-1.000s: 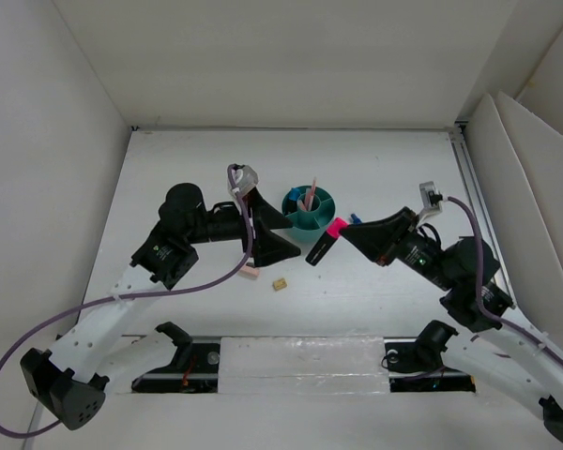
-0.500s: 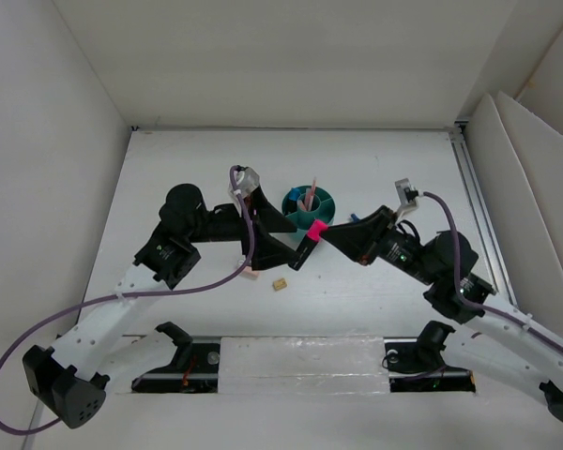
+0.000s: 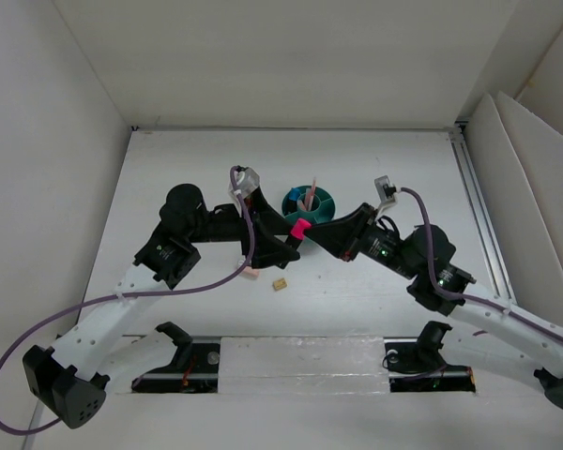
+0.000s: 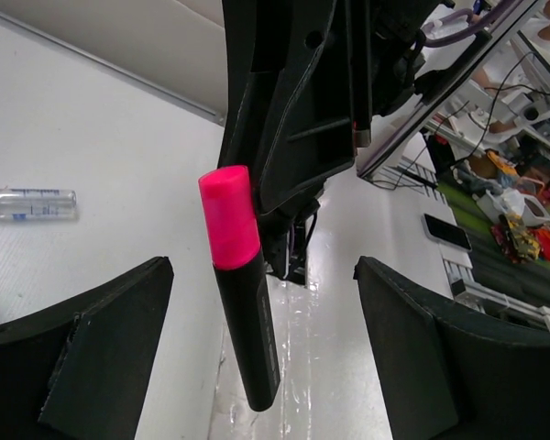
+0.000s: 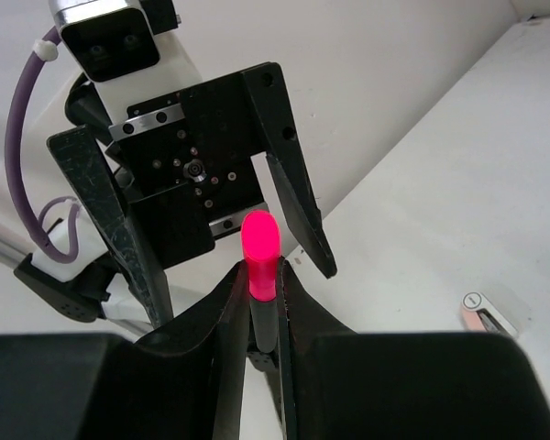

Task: Sort the stationery into containers
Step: Place the pen in the storage box.

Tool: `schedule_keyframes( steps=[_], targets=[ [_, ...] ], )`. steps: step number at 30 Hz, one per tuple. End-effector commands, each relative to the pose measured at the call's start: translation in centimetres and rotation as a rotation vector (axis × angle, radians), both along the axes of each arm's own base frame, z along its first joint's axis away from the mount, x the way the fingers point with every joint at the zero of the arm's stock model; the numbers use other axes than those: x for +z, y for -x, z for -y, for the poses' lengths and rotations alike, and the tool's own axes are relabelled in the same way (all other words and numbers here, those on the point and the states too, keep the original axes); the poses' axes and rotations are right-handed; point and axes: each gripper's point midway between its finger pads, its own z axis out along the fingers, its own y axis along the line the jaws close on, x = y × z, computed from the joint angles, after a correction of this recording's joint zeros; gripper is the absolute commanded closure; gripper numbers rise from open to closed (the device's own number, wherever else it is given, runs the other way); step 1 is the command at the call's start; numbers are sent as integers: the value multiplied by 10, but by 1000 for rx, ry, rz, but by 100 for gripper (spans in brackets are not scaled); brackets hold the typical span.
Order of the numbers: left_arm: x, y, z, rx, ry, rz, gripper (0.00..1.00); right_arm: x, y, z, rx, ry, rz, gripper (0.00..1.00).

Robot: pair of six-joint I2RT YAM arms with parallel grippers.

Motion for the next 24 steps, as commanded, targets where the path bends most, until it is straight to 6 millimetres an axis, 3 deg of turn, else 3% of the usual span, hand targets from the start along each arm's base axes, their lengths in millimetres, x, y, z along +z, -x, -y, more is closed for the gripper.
schedule_keyframes(
  steps=[1,4,10,12,15,20,21,24],
  targets=[
    [0,6,0,-33,8,19,22,49,11,2,24,-120,92,100],
    [0,6,0,-33,8,28,31,54,11,3,18,-141,94,100],
    [-1,8,-1,-44,3,20,35,53,12,-3,37,-140,96,100],
    [-1,8,-1,-44,3,20,50,56,16,-4,49,-153,94,100],
    [-1,8,-1,-44,3,20,63,54,16,-6,58,-150,95,100],
    [5,9,-2,-44,-2,36,96,49,18,-12,82,-153,75,100],
    [4,9,-2,-44,-7,39,100,52,18,-12,83,-163,82,100],
    [4,5,-1,-19,-7,39,100,47,18,-13,83,-155,76,100]
  ],
)
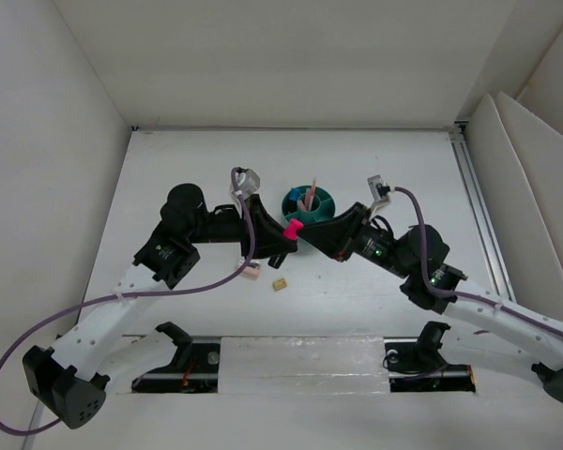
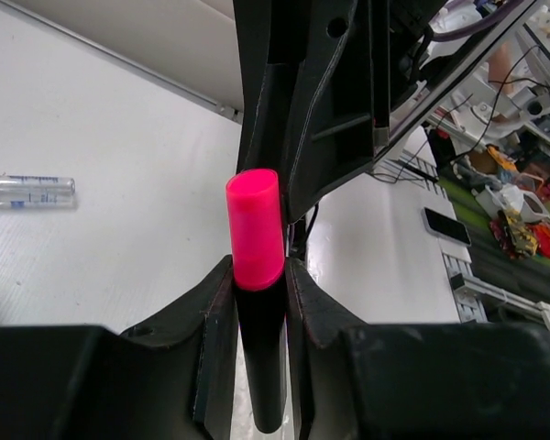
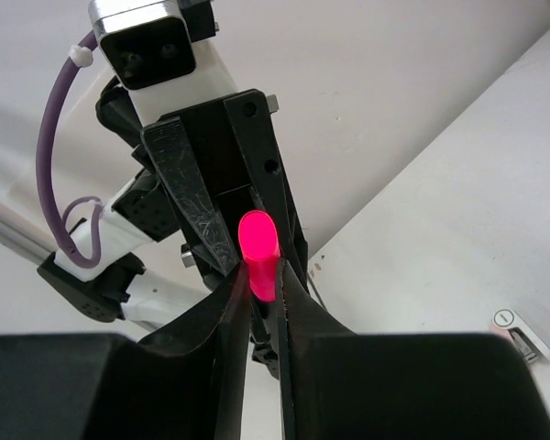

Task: Sort the stationery into containers
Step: Place the pen in the storage box.

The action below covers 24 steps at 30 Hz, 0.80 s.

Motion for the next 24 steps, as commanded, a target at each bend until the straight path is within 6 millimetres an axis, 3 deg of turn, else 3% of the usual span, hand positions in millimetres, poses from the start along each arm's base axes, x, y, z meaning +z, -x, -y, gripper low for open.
schedule_keyframes(
  steps=[1,3,5,6,7,11,15,18,24],
  targets=[
    [9,1,0,-2,10,43,100,38,12,4,34,-111,65,100],
    [7,-12,2,64,3,37,100,42,14,7,34,-121,73,76],
    [5,-27,1,149,-6,31,100,40,8,11,-9,-110,58,61],
    [-3,-38,1,206,-20,2,100,38,7,18,-38,-90,67,13],
    [-4,-61,-3,340,-25,4,100,34,0,24,-91,-81,53,0],
    [-37,-119,-19,648,-107,-114,100,25,-13,58,-265,-26,31,0],
    [-43,-157,-21,803,-101,-141,100,28,-10,92,-362,-28,26,0],
    [-51,-184,-28,926,-105,-144,100,21,-7,99,-372,-3,11,0],
    [-30,-220,-47,1102,-6,-107,100,8,4,115,-371,12,3,0]
  ],
)
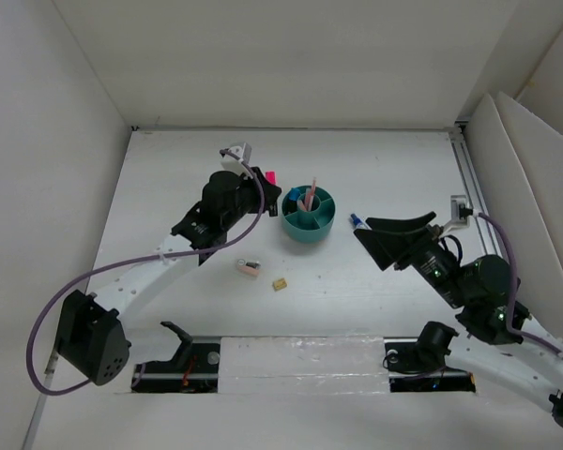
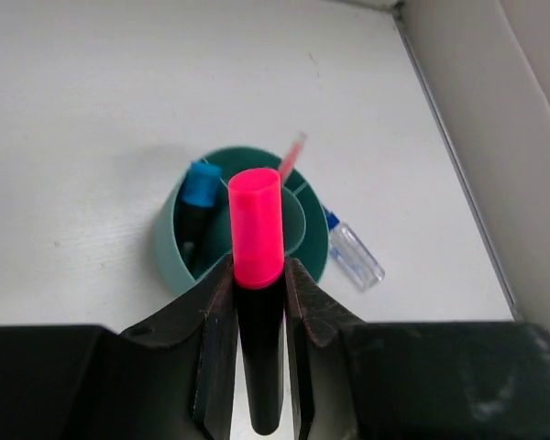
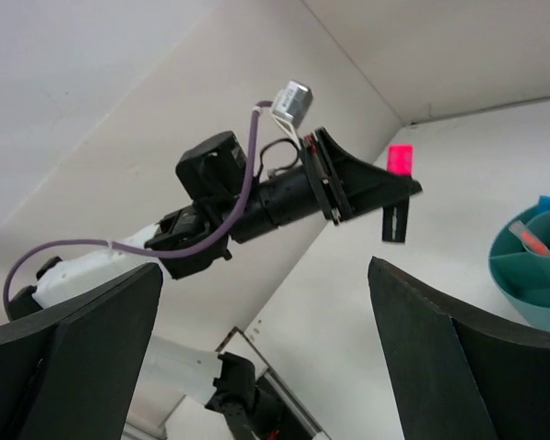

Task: Sort the stationery into containers
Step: Place the pen in the storage box.

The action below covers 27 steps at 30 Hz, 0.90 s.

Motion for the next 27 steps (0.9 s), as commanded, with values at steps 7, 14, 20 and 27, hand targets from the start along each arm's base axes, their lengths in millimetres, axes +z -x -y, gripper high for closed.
schedule_keyframes(
  steps=[7,14,20,27],
  targets=[
    [58,-52,0,110,135,212,100,-22,14,16,8,12,-25,0],
    [45,-70,3,145,125,248,100,-26,28,25,47,-12,-33,0],
    [37,-77,8,130,108,252,100,-27,37,28,77,-9,-24,0],
    [3,-92,20,119,73,200,100,-28,43,30,94,-6,-19,0]
  ],
)
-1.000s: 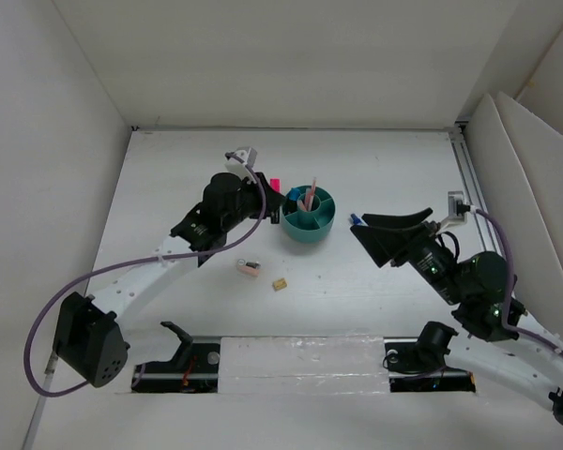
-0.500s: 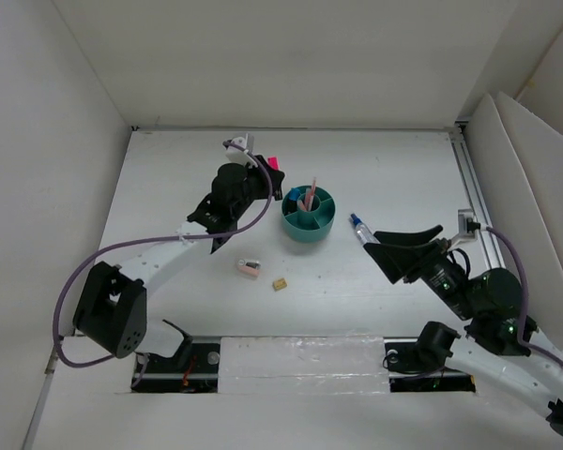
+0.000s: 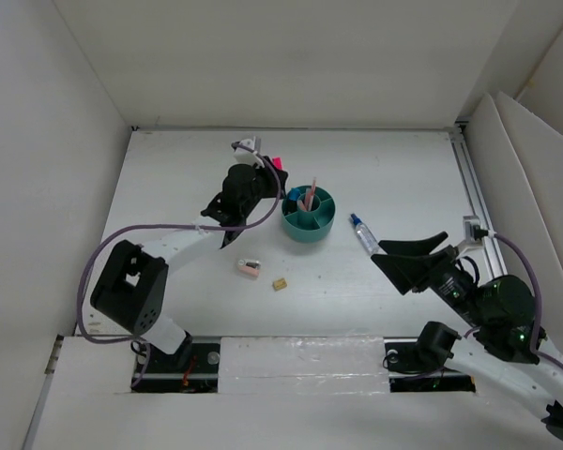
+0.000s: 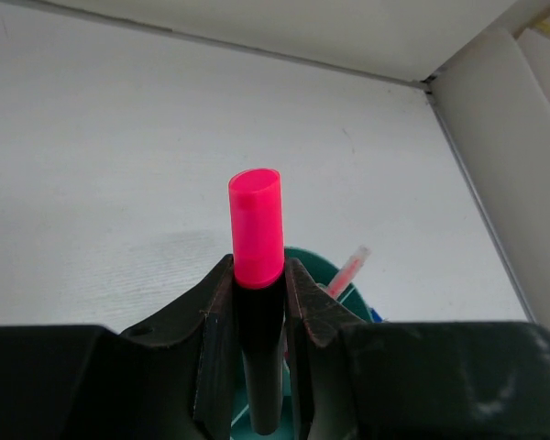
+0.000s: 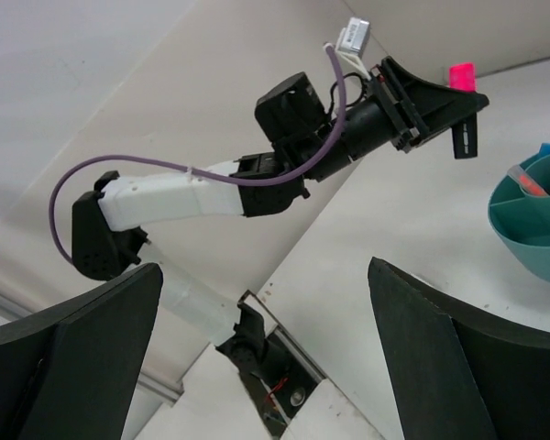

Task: Sort the stationery into containers
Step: Place the pen in the storage box.

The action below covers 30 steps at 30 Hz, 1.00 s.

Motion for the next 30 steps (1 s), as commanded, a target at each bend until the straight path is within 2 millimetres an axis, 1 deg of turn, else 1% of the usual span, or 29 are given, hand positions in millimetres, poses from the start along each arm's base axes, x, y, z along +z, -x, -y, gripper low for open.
schedule_keyframes(
  steps=[1,2,3,4,5,6,7,8,9,10,12,16,17,19,20,21,22,23,24,25,26,27,28,30],
  targets=[
    [28,-12,10,-16,39,86,100,-1,7,-1,35,-2,-3,0],
    [24,-13,10,-16,34,78,100,1,9,1,35,-10,3,0],
    [16,-14,11,-16,26,65,100,-2,9,1,35,-1,-4,0],
    [21,-15,12,-16,31,73,100,-3,10,2,35,2,-6,0],
    [18,-17,13,-17,23,77,100,-3,10,2,35,2,-6,0],
    [18,-17,13,-17,22,77,100,-7,9,2,33,20,-9,0],
    [20,-17,13,-17,27,85,100,-7,9,2,33,20,-9,0],
    [14,-19,14,-18,21,74,100,-10,9,2,33,29,-15,0],
    [9,-20,15,-18,15,65,100,-8,10,4,33,22,-10,0],
    [13,-21,15,-18,20,73,100,-8,10,4,33,21,-10,0],
    [10,-22,18,-27,20,71,100,-7,12,6,33,14,-4,0],
    [-8,-28,21,-27,8,52,100,-13,10,4,30,36,-7,0],
    [-5,-28,22,-27,15,63,100,-13,10,4,30,36,-8,0],
    [-16,-30,23,-27,4,45,100,-14,10,4,28,42,-1,0],
    [-12,-31,23,-27,11,57,100,-14,10,4,28,42,-1,0],
    [-21,-30,23,-27,2,41,100,-15,11,6,28,43,-2,0],
    [-18,-31,24,-27,9,53,100,-15,11,6,28,43,-2,0],
    [-21,-30,23,-27,10,54,100,-15,11,6,26,49,4,0],
    [-18,-30,23,-27,15,62,100,-15,11,6,26,49,5,0],
    [-23,-29,22,-26,18,50,100,-15,11,6,26,49,5,0],
    [-20,-29,23,-26,24,59,100,-15,11,6,26,49,5,0],
    [-25,-28,22,-26,18,50,100,-15,11,6,26,49,5,0],
    [-23,-28,22,-24,31,54,100,-15,11,6,26,49,5,0],
    [-28,-29,21,-15,30,54,100,-15,11,6,26,49,5,0]
  ],
)
